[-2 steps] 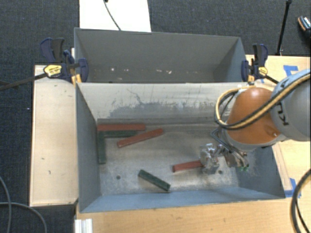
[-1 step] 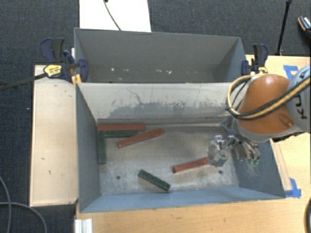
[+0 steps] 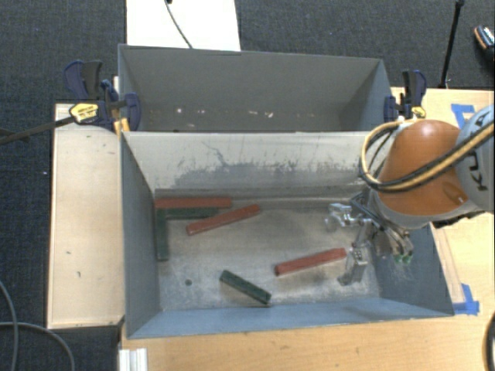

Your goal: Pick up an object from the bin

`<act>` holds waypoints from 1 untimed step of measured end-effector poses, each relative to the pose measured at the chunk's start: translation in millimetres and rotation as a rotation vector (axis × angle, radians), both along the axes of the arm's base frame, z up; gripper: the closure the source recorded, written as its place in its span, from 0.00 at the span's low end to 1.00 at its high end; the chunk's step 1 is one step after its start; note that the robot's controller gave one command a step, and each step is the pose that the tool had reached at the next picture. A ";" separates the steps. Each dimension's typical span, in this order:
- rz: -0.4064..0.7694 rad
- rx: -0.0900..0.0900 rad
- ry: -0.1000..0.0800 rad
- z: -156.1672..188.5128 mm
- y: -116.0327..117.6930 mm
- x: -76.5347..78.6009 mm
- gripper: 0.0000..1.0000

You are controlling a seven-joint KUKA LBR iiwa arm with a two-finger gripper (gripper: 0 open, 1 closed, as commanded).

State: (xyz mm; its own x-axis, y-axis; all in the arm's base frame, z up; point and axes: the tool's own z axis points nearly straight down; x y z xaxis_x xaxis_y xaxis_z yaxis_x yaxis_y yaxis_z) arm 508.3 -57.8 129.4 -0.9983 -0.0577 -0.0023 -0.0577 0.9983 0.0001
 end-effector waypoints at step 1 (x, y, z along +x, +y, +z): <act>0.142 0.001 -0.001 -60.9 19.4 35.4 0.00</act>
Offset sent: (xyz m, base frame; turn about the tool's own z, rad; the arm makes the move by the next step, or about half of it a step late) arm 0.0349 0.0184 -0.0594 -0.1425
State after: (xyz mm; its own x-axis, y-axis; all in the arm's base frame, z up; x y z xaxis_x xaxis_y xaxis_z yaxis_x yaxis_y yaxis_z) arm 543.7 -38.4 68.5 -0.9800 -0.1988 -0.0034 -0.1988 0.9800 0.0007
